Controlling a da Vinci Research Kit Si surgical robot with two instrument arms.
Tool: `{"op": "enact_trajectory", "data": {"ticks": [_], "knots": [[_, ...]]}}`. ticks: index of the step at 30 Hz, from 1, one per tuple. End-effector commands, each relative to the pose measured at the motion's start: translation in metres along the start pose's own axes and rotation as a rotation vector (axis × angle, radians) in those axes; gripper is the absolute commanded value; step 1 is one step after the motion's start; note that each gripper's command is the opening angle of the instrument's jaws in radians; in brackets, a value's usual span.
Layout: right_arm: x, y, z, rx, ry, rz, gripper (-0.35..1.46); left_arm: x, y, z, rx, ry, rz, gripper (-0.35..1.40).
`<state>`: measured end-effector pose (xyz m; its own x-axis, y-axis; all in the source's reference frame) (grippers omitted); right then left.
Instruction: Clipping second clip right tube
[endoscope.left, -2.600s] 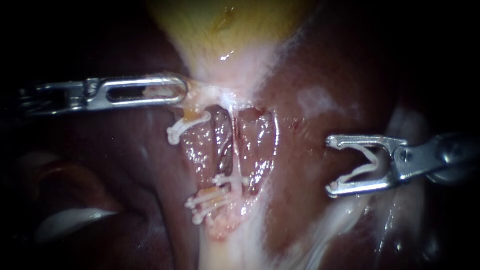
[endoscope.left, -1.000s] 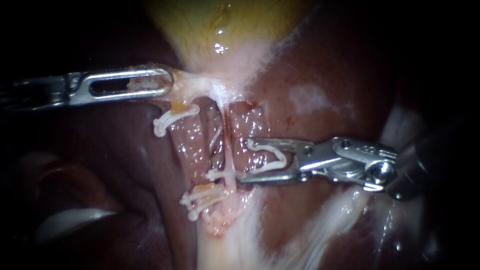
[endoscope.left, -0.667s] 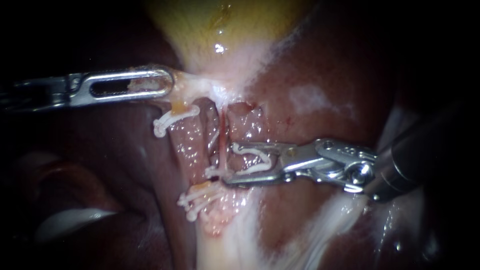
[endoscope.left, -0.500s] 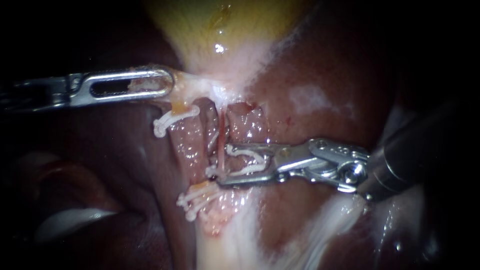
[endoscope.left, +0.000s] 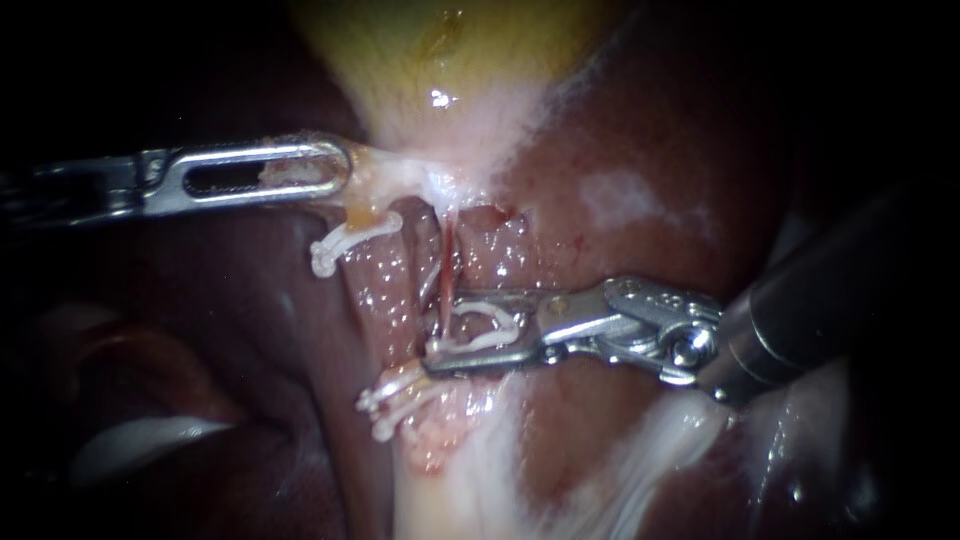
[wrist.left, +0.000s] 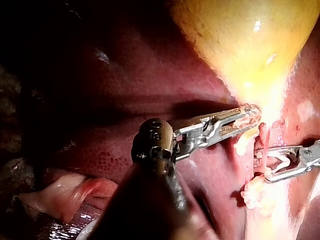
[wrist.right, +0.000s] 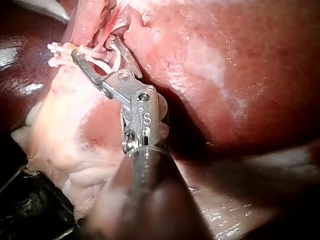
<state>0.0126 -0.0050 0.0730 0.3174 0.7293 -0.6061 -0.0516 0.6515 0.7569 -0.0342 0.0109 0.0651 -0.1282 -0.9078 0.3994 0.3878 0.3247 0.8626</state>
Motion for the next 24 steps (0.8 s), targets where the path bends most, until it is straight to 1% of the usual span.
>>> {"op": "enact_trajectory", "data": {"ticks": [1, 4, 9, 18, 24], "knots": [[0.0000, 0.0000, 0.0000, 0.003, 0.003, 0.003, 0.47, 0.0000, 0.0000, 0.0000, 0.000, 0.000, 0.000, -0.35], [0.0000, -0.0002, 0.0000, 0.018, 0.013, 0.013, 0.48, 0.0000, 0.0000, 0.0000, 0.000, 0.000, 0.000, -0.35], [0.0002, -0.0005, -0.0009, 0.048, 0.013, 0.012, 0.48, 0.0001, 0.0000, 0.0000, 0.000, 0.000, 0.000, -0.35], [0.0009, -0.0010, -0.0024, 0.065, 0.009, 0.026, 0.49, 0.0001, -0.0001, 0.0000, 0.000, 0.000, 0.000, -0.35], [0.0012, -0.0013, -0.0028, 0.089, 0.023, 0.057, 0.49, 0.0001, -0.0001, 0.0000, 0.000, 0.000, 0.000, -0.35]]}}
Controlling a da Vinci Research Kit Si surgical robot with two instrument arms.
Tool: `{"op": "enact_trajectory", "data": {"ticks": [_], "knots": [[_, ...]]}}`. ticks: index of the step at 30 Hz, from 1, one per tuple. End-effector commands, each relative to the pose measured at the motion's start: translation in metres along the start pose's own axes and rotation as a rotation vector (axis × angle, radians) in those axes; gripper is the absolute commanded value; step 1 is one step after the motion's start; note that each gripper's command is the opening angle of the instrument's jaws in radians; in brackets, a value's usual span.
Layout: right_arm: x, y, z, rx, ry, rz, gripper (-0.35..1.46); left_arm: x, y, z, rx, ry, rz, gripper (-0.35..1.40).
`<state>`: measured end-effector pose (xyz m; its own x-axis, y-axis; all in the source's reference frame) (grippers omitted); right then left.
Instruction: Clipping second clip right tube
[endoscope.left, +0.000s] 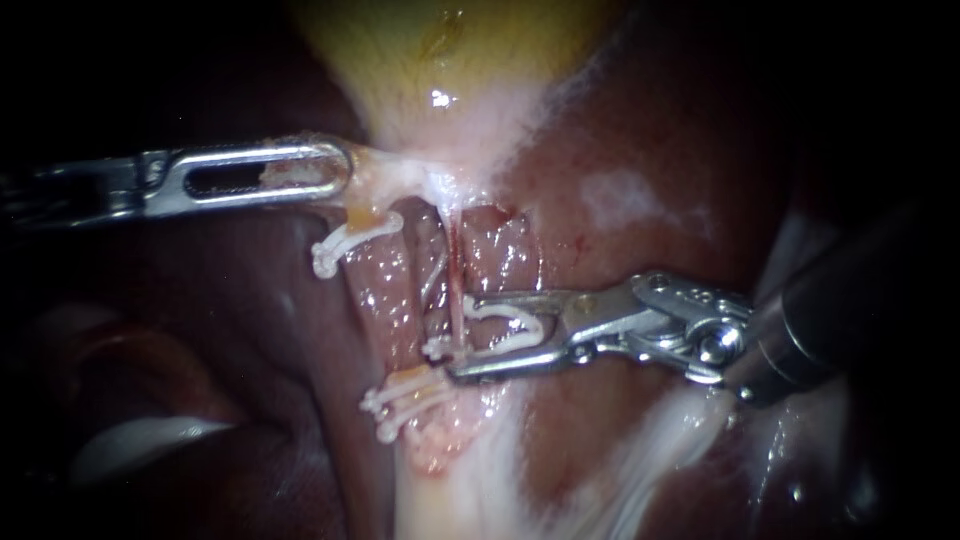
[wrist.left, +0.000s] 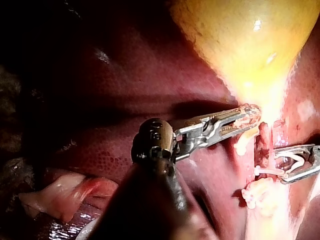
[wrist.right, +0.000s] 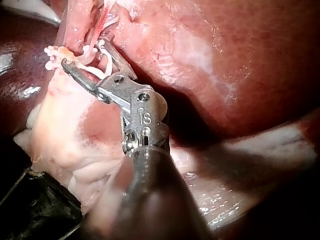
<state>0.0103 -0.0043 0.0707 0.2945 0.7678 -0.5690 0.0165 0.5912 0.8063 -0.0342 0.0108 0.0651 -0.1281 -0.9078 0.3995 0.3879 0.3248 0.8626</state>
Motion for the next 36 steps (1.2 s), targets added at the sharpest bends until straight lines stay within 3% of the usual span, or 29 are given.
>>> {"op": "enact_trajectory", "data": {"ticks": [1, 27, 36], "knots": [[0.0000, -0.0001, 0.0001, 0.004, 0.001, 0.002, 0.49, 0.0000, 0.0000, 0.0000, 0.000, 0.000, 0.000, -0.35], [0.0007, 0.0015, 0.0011, 0.011, 0.030, 0.041, 0.48, 0.0000, -0.0001, 0.0002, 0.001, 0.001, 0.000, -0.35], [0.0009, 0.0013, 0.0025, 0.065, 0.061, 0.089, 0.49, 0.0000, -0.0001, 0.0001, 0.001, 0.001, 0.000, -0.35]]}}
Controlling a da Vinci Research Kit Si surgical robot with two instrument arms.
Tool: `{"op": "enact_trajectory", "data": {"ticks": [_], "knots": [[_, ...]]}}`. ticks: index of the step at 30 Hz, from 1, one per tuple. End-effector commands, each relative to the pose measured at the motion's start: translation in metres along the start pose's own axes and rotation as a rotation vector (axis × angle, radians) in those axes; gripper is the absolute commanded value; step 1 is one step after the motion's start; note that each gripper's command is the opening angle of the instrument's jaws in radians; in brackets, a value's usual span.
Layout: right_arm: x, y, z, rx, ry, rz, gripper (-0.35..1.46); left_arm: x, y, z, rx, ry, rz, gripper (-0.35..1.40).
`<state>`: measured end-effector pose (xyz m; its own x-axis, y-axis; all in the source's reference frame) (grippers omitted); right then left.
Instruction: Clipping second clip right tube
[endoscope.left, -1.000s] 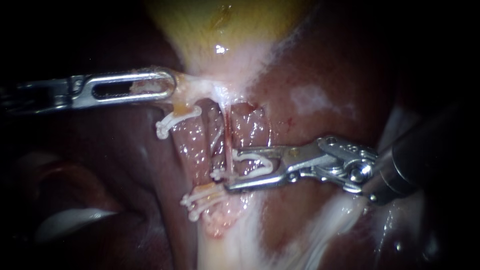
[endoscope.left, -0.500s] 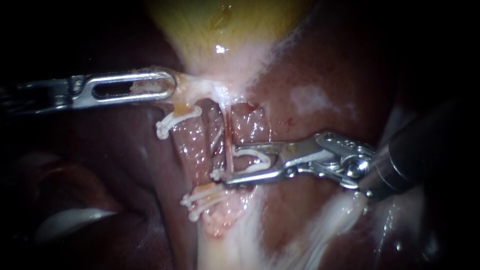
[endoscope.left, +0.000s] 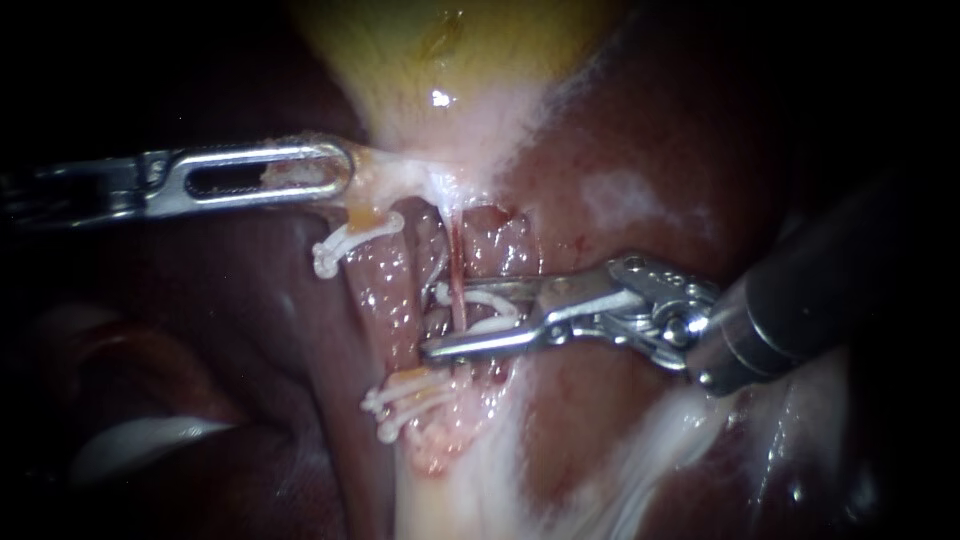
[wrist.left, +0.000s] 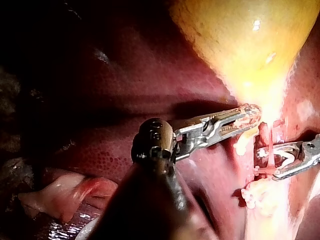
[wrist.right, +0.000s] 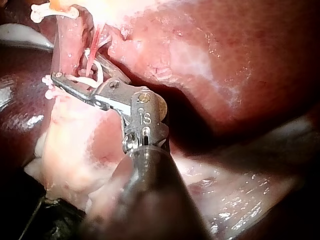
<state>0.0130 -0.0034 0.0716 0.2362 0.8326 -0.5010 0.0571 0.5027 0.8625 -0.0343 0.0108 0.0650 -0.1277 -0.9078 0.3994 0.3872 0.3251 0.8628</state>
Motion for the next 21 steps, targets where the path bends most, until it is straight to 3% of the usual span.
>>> {"op": "enact_trajectory", "data": {"ticks": [1, 5, 21], "knots": [[0.0000, 0.0000, 0.0001, 0.004, 0.002, 0.003, 0.49, 0.0000, 0.0000, 0.0000, 0.001, 0.000, 0.000, -0.35], [0.0001, -0.0002, 0.0003, 0.013, 0.015, 0.026, 0.49, 0.0000, 0.0000, 0.0000, 0.001, 0.000, 0.000, -0.35], [0.0000, -0.0025, 0.0019, 0.185, 0.076, 0.082, 0.47, 0.0001, 0.0001, 0.0001, 0.000, 0.000, 0.001, -0.35]]}}
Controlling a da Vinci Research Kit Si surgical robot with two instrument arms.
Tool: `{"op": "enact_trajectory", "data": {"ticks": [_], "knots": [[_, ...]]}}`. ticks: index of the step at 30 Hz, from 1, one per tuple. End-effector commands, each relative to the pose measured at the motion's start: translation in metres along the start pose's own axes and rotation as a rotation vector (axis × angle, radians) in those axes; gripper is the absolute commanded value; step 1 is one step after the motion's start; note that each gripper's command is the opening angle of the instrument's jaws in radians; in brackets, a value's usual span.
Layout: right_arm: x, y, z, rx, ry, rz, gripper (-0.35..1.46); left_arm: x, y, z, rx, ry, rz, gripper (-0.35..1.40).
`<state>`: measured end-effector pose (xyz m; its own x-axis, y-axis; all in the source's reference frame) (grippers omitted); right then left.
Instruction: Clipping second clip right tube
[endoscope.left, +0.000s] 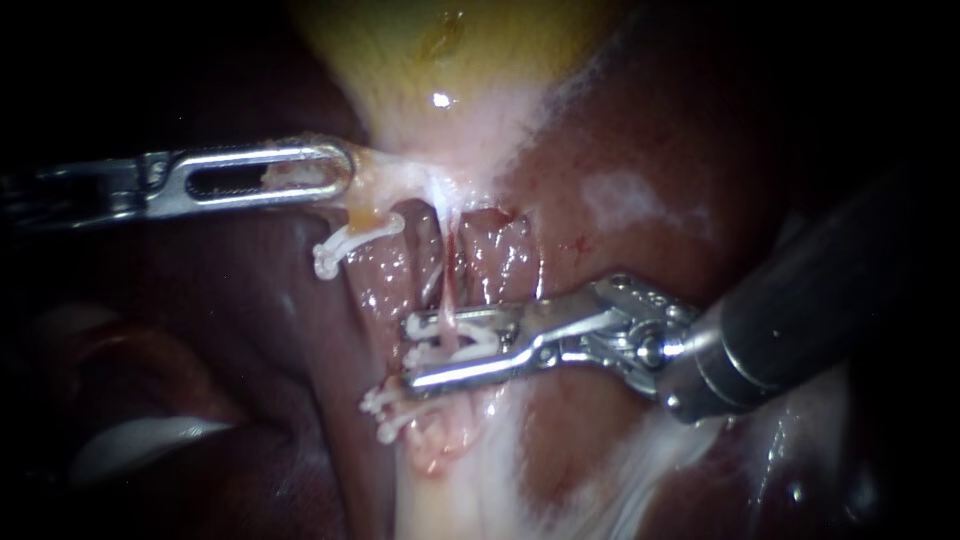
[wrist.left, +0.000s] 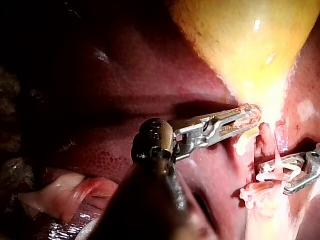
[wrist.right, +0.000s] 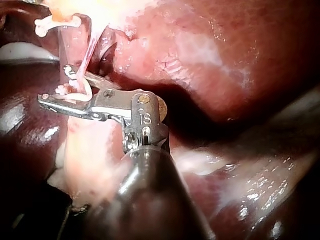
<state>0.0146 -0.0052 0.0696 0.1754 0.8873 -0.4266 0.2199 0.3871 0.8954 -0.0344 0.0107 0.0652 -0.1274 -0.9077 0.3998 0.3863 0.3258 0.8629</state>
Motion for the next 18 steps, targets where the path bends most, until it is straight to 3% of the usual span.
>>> {"op": "enact_trajectory", "data": {"ticks": [1, 12, 14, 16, 18], "knots": [[0.0000, 0.0000, 0.0002, 0.008, 0.001, 0.000, 0.47, 0.0000, 0.0000, 0.0000, -0.001, 0.000, 0.000, -0.35], [0.0003, 0.0005, 0.0004, 0.003, 0.024, 0.009, 0.36, 0.0000, 0.0000, 0.0000, -0.001, 0.000, 0.000, -0.35], [0.0004, 0.0007, 0.0002, -0.021, 0.037, 0.020, 0.14, 0.0000, 0.0000, 0.0000, -0.001, 0.000, 0.000, -0.35], [0.0004, 0.0007, -0.0004, -0.037, 0.040, 0.044, -0.26, 0.0000, 0.0000, 0.0000, -0.001, 0.000, 0.000, -0.35], [0.0004, 0.0008, -0.0010, -0.068, 0.012, 0.045, -0.35, 0.0000, 0.0000, 0.0000, -0.001, 0.000, 0.000, -0.35]]}}
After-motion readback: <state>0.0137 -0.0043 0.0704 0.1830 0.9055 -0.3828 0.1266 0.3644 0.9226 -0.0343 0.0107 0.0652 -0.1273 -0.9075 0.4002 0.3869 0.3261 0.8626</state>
